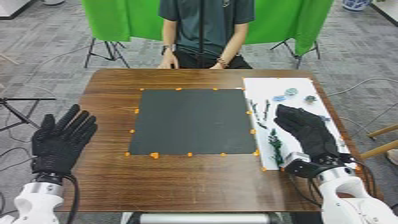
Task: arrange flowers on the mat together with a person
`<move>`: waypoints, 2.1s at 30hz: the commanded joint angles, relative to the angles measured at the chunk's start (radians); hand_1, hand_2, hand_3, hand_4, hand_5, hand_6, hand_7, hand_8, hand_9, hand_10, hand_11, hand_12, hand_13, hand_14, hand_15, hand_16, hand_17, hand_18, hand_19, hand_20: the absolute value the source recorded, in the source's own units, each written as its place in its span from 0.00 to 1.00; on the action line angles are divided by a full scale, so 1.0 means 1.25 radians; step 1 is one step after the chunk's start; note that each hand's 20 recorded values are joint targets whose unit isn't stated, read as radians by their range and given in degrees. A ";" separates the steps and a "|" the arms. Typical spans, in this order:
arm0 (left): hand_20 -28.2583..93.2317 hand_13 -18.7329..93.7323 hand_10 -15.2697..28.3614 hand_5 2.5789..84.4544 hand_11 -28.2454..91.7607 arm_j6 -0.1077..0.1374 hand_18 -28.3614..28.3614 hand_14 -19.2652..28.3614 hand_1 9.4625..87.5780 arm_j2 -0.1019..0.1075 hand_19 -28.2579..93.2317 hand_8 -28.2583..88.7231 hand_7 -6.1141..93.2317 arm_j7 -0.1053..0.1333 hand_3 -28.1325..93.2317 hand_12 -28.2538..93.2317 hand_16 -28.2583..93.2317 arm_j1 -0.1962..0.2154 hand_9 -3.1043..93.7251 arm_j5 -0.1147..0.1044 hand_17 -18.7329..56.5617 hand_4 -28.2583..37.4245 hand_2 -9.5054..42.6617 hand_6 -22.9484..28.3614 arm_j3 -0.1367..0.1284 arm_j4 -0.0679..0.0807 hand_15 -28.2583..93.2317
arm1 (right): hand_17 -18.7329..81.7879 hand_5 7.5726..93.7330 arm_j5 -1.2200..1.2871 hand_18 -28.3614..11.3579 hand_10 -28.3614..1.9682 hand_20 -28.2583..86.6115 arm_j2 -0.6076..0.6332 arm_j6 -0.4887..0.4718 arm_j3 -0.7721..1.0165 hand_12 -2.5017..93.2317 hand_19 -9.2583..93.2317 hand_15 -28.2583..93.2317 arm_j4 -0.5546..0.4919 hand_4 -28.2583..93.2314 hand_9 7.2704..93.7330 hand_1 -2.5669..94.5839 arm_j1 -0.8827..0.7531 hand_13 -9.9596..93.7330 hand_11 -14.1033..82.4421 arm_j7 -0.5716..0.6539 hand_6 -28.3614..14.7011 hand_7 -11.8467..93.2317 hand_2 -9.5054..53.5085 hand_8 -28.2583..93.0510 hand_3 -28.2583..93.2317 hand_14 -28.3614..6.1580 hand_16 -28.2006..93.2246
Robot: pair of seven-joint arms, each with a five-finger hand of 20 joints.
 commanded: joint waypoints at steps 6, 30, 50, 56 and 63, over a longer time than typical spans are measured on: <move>0.28 0.40 0.64 0.47 0.33 -0.007 0.69 0.67 0.19 -0.005 0.45 0.16 0.12 -0.004 0.80 0.26 0.16 0.009 0.41 0.001 0.20 0.00 0.36 0.58 0.001 0.003 0.39 | 0.36 0.55 -0.007 0.44 0.50 0.35 -0.007 -0.004 0.006 0.10 0.23 0.33 -0.007 0.03 0.43 0.29 -0.011 0.41 0.21 -0.004 0.48 0.24 0.39 0.12 0.85 0.52 0.23; 0.29 0.40 0.64 0.47 0.33 -0.003 0.69 0.68 0.20 -0.007 0.45 0.16 0.12 -0.003 0.79 0.26 0.16 0.014 0.41 -0.002 0.20 0.00 0.38 0.58 -0.001 0.001 0.40 | 0.36 0.55 -0.006 0.44 0.49 0.35 -0.010 -0.001 0.002 0.10 0.23 0.33 -0.005 0.03 0.43 0.29 -0.007 0.41 0.21 -0.003 0.48 0.24 0.39 0.12 0.85 0.52 0.23; 0.29 0.40 0.64 0.47 0.34 -0.006 0.69 0.68 0.20 -0.010 0.45 0.16 0.12 -0.019 0.79 0.27 0.16 0.015 0.42 0.001 0.20 0.00 0.38 0.58 0.004 0.009 0.40 | 0.36 0.54 -0.014 0.42 0.48 0.35 -0.022 -0.011 0.010 0.10 0.24 0.33 -0.007 0.03 0.43 0.29 -0.017 0.42 0.21 0.009 0.49 0.24 0.39 0.12 0.85 0.48 0.25; 0.29 0.40 0.64 0.47 0.34 -0.001 0.69 0.68 0.20 -0.008 0.45 0.16 0.13 -0.017 0.79 0.27 0.16 0.019 0.42 -0.001 0.20 0.00 0.38 0.58 0.004 0.007 0.40 | 0.36 0.54 -0.017 0.42 0.48 0.35 -0.032 -0.020 0.012 0.10 0.24 0.33 -0.007 0.03 0.42 0.29 -0.019 0.41 0.21 0.018 0.49 0.24 0.39 0.12 0.85 0.48 0.25; 0.29 0.39 0.64 0.47 0.34 0.018 0.69 0.67 0.21 -0.010 0.45 0.16 0.13 -0.012 0.79 0.27 0.17 0.021 0.42 -0.008 0.20 0.00 0.38 0.58 0.006 0.003 0.40 | 0.36 0.54 -0.011 0.42 0.48 0.35 -0.026 -0.014 0.006 0.10 0.24 0.33 -0.007 0.03 0.42 0.29 -0.017 0.41 0.21 0.012 0.49 0.24 0.39 0.12 0.85 0.48 0.25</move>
